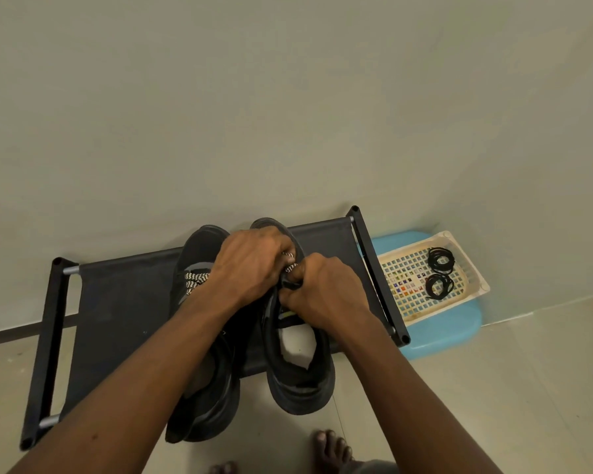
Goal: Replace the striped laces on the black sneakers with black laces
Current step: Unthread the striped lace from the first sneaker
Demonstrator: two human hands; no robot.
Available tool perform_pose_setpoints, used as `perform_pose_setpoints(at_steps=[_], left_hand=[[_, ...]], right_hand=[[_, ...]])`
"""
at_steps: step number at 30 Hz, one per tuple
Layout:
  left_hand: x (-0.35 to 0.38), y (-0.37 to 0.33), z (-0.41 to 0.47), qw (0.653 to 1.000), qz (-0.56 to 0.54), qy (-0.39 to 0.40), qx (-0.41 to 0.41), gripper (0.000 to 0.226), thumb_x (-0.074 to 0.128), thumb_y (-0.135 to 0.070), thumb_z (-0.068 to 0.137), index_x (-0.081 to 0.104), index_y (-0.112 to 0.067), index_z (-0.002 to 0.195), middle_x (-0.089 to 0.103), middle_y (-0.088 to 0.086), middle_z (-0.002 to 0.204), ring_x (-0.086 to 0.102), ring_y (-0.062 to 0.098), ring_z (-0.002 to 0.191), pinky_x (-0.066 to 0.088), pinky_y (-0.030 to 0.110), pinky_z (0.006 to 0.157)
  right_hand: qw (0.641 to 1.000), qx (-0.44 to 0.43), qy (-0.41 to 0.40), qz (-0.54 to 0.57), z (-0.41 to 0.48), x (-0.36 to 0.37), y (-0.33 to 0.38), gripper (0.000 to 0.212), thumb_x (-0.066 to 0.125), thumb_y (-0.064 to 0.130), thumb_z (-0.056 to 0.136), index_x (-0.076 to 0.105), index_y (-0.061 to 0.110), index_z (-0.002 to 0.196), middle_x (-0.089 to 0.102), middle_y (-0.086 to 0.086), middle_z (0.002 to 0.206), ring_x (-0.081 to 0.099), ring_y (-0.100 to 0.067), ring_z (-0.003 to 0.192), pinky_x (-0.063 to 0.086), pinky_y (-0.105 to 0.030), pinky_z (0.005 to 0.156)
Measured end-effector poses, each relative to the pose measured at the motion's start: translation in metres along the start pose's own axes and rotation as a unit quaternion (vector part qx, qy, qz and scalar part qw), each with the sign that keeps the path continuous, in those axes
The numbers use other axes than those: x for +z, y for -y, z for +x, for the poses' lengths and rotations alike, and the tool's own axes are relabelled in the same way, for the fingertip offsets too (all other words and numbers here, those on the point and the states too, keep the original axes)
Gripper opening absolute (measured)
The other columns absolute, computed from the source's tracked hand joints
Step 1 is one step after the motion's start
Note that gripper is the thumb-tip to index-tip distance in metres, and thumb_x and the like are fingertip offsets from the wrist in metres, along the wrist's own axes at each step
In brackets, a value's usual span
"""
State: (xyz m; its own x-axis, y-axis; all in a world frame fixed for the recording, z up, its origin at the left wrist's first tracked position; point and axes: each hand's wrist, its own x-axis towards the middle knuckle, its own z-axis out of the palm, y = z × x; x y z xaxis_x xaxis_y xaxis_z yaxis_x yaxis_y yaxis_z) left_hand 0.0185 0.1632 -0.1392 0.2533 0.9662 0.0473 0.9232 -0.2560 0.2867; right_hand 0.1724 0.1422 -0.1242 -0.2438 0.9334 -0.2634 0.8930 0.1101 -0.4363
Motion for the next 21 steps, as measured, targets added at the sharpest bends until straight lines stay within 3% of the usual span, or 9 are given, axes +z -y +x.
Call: perform_pose_setpoints(at_steps=[4,6,10,11,12,15,16,18,21], left_hand=[[0.005,0.000,0.001,0.990,-0.089,-0.034,-0.102,0.010,0.066,-0.035,0.097,0.074,-0.029,0.096,0.076,-0.008,0.092,0.070,0.019,0.090,0.047,0.035,0.081],[0.008,0.003,0.002,0.959,-0.207,-0.062,-0.185,0.011,0.067,-0.034,0.098,0.075,-0.028,0.094,0.077,-0.011,0.087,0.073,0.012,0.087,0.055,0.035,0.085],[0.008,-0.005,0.003,0.765,-0.548,-0.127,-0.315,0.015,0.063,-0.017,0.104,0.073,-0.009,0.095,0.079,0.001,0.087,0.075,0.014,0.075,0.063,0.047,0.088],[0.008,-0.006,0.003,0.747,-0.568,-0.130,-0.321,0.014,0.063,-0.014,0.104,0.072,-0.007,0.097,0.078,0.003,0.086,0.074,0.014,0.073,0.063,0.045,0.086],[0.008,-0.006,0.002,0.765,-0.551,-0.122,-0.312,0.012,0.063,-0.013,0.103,0.072,-0.007,0.098,0.078,0.003,0.085,0.073,0.013,0.072,0.063,0.040,0.082],[0.004,0.004,0.002,0.914,-0.353,-0.038,-0.199,0.007,0.067,-0.018,0.100,0.072,-0.023,0.098,0.074,-0.007,0.084,0.071,0.005,0.076,0.056,0.026,0.076],[0.000,0.008,0.002,0.940,-0.302,-0.005,-0.159,0.009,0.069,-0.019,0.098,0.073,-0.027,0.100,0.073,-0.013,0.086,0.069,0.001,0.078,0.053,0.023,0.076],[-0.007,0.009,0.001,0.968,-0.229,0.055,-0.089,0.020,0.069,-0.018,0.096,0.074,-0.032,0.108,0.070,-0.020,0.097,0.065,-0.002,0.087,0.049,0.022,0.081],[-0.012,0.002,0.001,0.989,-0.096,0.111,-0.016,0.023,0.068,-0.022,0.090,0.075,-0.035,0.108,0.063,-0.009,0.105,0.062,0.014,0.098,0.050,0.034,0.085]], right_hand=[[1.000,0.007,0.024,0.017,0.002,-0.004,-0.003,0.025,0.069,0.044,0.084,0.071,0.020,0.090,0.060,0.003,0.073,0.058,-0.021,0.069,0.038,-0.026,0.057],[0.999,0.005,0.029,0.015,0.003,-0.004,-0.003,0.026,0.070,0.044,0.084,0.070,0.019,0.090,0.061,0.002,0.073,0.061,-0.022,0.071,0.042,-0.027,0.061],[1.000,0.008,0.020,0.020,0.003,0.000,-0.001,0.030,0.070,0.047,0.083,0.071,0.019,0.092,0.066,0.000,0.079,0.065,-0.023,0.076,0.050,-0.030,0.065],[1.000,0.011,0.018,0.020,0.003,0.000,-0.001,0.030,0.070,0.048,0.082,0.071,0.019,0.092,0.067,0.000,0.080,0.065,-0.023,0.076,0.051,-0.030,0.066],[1.000,0.014,0.015,0.020,0.003,0.001,-0.001,0.030,0.071,0.047,0.082,0.071,0.019,0.092,0.067,0.000,0.080,0.065,-0.023,0.077,0.052,-0.031,0.066],[1.000,0.016,0.007,0.020,0.001,0.000,0.000,0.030,0.071,0.046,0.083,0.070,0.019,0.095,0.067,-0.002,0.084,0.067,-0.025,0.082,0.055,-0.033,0.070],[1.000,0.016,0.004,0.022,0.000,0.000,0.000,0.031,0.070,0.045,0.084,0.068,0.018,0.099,0.068,-0.003,0.088,0.067,-0.025,0.085,0.055,-0.033,0.071],[1.000,0.015,0.002,0.025,-0.002,-0.002,0.002,0.032,0.070,0.043,0.087,0.066,0.016,0.103,0.068,-0.003,0.092,0.067,-0.025,0.088,0.055,-0.034,0.073],[1.000,0.009,0.001,0.024,-0.003,-0.004,0.002,0.028,0.068,0.040,0.087,0.066,0.016,0.100,0.064,0.000,0.086,0.067,-0.025,0.087,0.053,-0.033,0.070]])
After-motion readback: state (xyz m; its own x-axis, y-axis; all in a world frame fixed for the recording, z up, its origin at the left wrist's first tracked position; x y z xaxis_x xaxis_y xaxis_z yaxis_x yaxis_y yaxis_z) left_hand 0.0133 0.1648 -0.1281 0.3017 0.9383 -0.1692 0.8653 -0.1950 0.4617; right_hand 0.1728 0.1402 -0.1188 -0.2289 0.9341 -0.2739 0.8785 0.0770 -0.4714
